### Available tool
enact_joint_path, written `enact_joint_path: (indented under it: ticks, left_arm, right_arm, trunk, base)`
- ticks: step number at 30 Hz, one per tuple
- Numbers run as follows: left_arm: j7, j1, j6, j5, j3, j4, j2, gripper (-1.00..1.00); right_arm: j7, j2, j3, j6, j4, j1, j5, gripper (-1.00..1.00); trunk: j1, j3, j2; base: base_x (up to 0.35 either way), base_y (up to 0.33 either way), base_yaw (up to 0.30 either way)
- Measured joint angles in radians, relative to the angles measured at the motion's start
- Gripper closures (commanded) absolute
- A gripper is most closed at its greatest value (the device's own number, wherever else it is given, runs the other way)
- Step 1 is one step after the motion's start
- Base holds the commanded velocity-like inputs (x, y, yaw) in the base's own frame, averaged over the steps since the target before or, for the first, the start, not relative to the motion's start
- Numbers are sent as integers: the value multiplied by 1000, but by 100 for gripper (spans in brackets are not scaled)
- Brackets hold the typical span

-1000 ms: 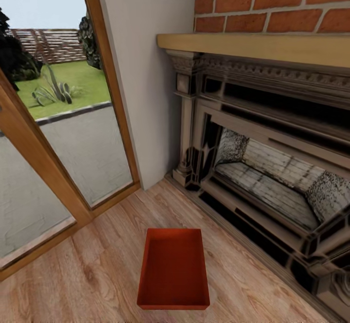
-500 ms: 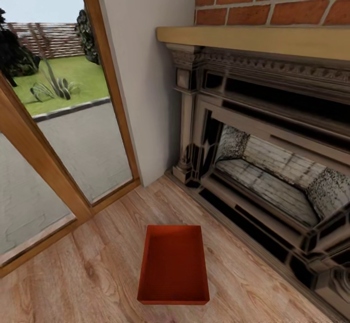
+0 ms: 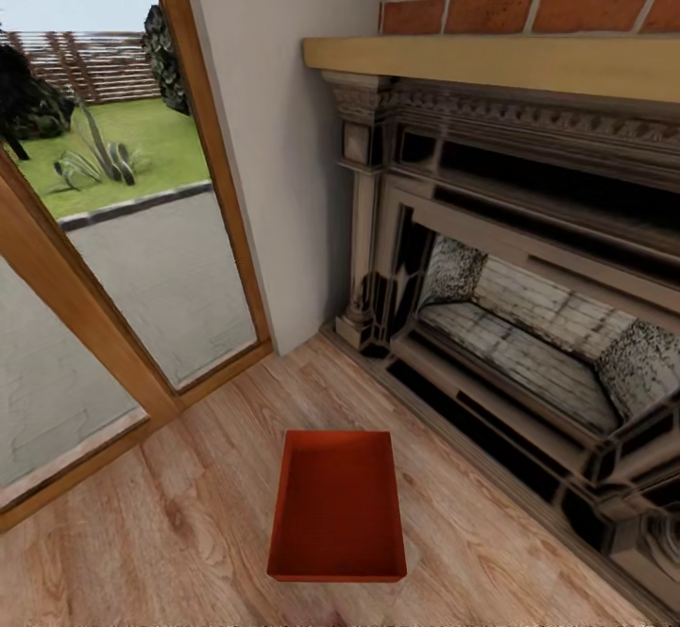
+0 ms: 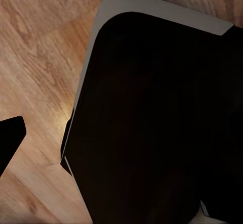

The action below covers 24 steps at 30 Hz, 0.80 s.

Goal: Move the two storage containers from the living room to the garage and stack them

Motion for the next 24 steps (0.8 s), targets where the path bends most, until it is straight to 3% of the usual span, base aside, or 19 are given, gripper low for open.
enact_joint_path:
  ticks: [24]
  left_arm:
    - [0,0,0,0,0,0,0,-100]
  right_arm:
    - [-4,4,0,5,0,0,0,-100]
  trunk:
    - [0,-39,0]
  base:
    - [0,0,0]
